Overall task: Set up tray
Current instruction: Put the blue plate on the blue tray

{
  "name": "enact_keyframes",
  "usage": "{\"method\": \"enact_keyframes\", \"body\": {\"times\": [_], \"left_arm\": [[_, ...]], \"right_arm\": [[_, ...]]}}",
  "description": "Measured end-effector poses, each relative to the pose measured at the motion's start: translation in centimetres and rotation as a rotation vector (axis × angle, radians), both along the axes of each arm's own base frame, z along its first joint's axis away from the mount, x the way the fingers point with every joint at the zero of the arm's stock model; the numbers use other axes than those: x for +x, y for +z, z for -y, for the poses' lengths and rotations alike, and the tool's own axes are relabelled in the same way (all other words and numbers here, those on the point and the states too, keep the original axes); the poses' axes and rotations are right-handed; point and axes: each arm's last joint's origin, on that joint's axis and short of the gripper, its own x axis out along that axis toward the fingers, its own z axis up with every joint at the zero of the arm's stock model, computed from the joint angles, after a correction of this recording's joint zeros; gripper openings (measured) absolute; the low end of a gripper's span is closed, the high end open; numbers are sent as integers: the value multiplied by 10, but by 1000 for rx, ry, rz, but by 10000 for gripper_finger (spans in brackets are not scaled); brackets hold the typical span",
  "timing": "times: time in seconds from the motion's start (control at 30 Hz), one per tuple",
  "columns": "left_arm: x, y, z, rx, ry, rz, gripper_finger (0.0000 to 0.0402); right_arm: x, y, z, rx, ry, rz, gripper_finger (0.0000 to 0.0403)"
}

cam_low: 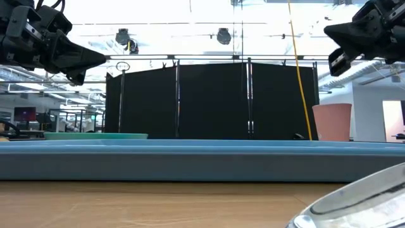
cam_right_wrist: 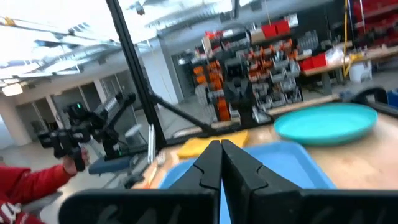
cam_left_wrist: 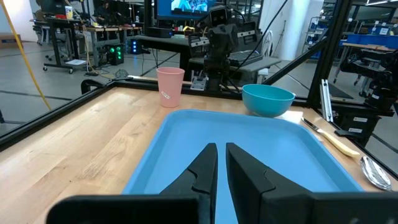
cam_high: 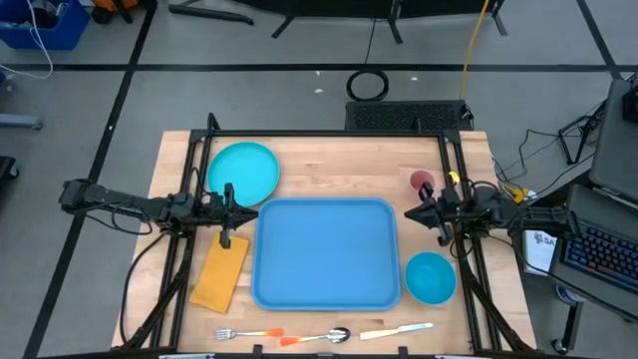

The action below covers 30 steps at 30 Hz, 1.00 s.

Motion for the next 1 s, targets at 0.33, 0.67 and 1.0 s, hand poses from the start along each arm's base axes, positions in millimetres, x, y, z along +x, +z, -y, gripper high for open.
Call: {"method": "enact_keyframes", "body": {"times": [0.33,0.67,1.0], "left_arm": [[0,0,0,-1,0,1,35],[0,0,0,-1,0,3,35],[0,2,0,-60,1,17,35]], "right_arm": [[-1,4,1,-26,-38,51,0],[-1,5,1,-7,-31,52,0],[4,0,3,-4,-84,-11,0]]}}
